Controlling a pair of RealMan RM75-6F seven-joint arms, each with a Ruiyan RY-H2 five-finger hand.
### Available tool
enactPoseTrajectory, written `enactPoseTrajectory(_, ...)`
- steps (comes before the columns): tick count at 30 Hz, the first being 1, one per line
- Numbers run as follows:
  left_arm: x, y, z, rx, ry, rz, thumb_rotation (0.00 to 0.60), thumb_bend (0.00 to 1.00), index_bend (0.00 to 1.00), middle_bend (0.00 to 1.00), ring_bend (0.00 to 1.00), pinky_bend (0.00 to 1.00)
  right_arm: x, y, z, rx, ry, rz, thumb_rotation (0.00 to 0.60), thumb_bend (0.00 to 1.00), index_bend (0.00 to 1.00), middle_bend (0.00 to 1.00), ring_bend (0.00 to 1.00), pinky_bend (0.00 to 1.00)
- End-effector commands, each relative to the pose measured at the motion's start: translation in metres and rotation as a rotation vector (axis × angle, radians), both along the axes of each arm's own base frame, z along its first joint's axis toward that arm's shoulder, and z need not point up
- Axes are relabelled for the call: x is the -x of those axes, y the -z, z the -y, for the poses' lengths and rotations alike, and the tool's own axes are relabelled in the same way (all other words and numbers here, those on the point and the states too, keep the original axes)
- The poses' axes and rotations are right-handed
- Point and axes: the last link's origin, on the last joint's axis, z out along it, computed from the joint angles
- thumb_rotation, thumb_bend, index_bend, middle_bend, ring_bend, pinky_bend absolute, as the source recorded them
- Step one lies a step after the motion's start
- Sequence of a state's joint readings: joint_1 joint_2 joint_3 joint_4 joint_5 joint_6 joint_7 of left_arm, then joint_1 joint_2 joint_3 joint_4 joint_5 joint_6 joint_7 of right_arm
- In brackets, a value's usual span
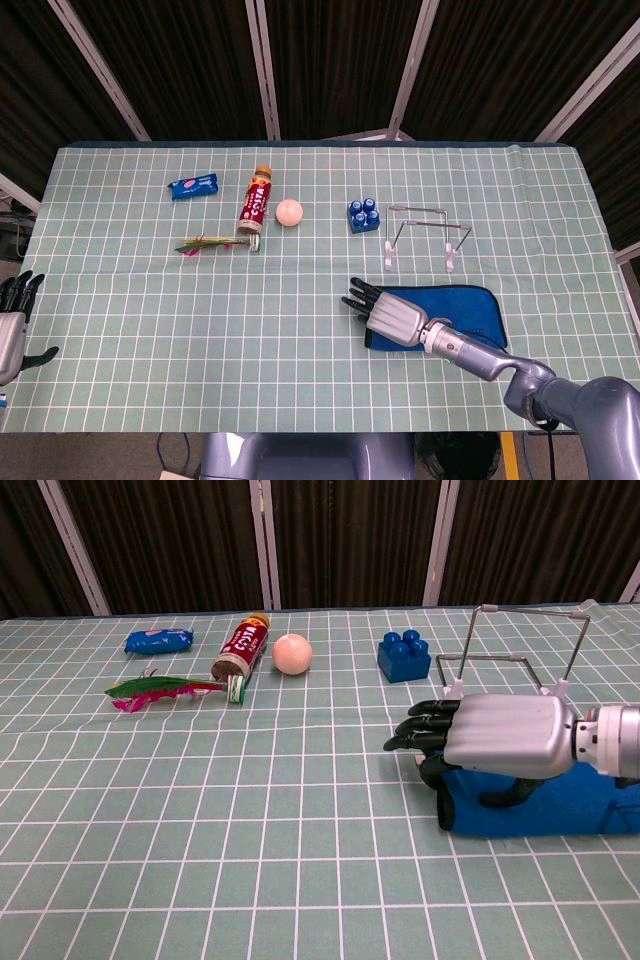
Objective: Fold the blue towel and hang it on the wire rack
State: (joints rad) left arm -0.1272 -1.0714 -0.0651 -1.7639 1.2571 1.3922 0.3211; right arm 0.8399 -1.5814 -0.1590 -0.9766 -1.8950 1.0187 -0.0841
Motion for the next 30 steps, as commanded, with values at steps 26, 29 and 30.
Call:
enactPoseTrajectory(26,-0.0004,0.0006,-0.0002,0.005,0.000,0.005,0.600,0.00,0.00,0.00,0.00,0.00,0.0031,0.0047,-0.0014,-0.018,0.002,0.011,0.600,0.39,0.53,0.04,0.00,0.00)
enactPoseTrajectory(29,-0.0003,0.0008,-0.0005,0.006,0.000,0.006,0.600,0.00,0.00,0.00,0.00,0.00,0.0037,0.0049,-0.0014,-0.018,0.007,0.019,0.600,0.43,0.56,0.04,0.00,0.00)
enactPoseTrajectory(30,-0.0003,0.0010,-0.0006,0.007,0.000,0.005,0.600,0.00,0.00,0.00,0.00,0.00,0.0042,0.0046,-0.0013,-0.017,0.010,0.022,0.600,0.45,0.56,0.05,0.00,0.00)
